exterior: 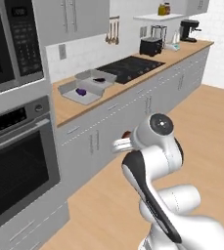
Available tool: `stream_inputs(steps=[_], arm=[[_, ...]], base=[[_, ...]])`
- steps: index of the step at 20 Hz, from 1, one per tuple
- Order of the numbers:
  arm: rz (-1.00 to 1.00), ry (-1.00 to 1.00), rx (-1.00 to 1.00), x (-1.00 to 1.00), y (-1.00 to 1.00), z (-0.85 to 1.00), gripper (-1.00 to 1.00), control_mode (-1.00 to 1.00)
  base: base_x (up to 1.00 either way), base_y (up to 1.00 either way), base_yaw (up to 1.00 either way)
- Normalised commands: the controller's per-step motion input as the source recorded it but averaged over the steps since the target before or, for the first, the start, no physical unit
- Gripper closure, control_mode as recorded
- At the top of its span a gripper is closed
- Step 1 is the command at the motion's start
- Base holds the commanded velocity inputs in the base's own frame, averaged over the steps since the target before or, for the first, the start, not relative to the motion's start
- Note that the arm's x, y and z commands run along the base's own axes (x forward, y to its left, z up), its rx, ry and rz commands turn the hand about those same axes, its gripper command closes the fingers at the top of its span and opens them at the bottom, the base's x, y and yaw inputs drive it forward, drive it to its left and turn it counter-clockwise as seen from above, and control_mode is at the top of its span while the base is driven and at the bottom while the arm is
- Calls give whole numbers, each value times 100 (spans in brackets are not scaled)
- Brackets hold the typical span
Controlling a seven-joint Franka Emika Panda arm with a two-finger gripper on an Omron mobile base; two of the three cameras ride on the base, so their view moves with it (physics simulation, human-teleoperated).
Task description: Place one eggplant and one chicken drumstick in each tupperware on the nearby counter, to pack two identical lunches.
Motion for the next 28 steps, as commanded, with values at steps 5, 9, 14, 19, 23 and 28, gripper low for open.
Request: stream_inputs(steps=[5, 9, 14, 19, 23, 28], arm=[[0, 0, 0, 0, 0, 0, 100, 100], [0, 0, 0, 0, 0, 0, 100, 100], [0, 0, 0, 0, 0, 0, 100, 100], [0, 0, 0, 0, 0, 0, 100, 100], [0, 0, 0, 0, 0, 0, 100, 100], [0, 0, 0, 0, 0, 0, 100, 100]], base=[[100, -73, 6], [100, -90, 0], [100, -49, 0], [100, 16, 14], [100, -26, 2], [100, -62, 1]])
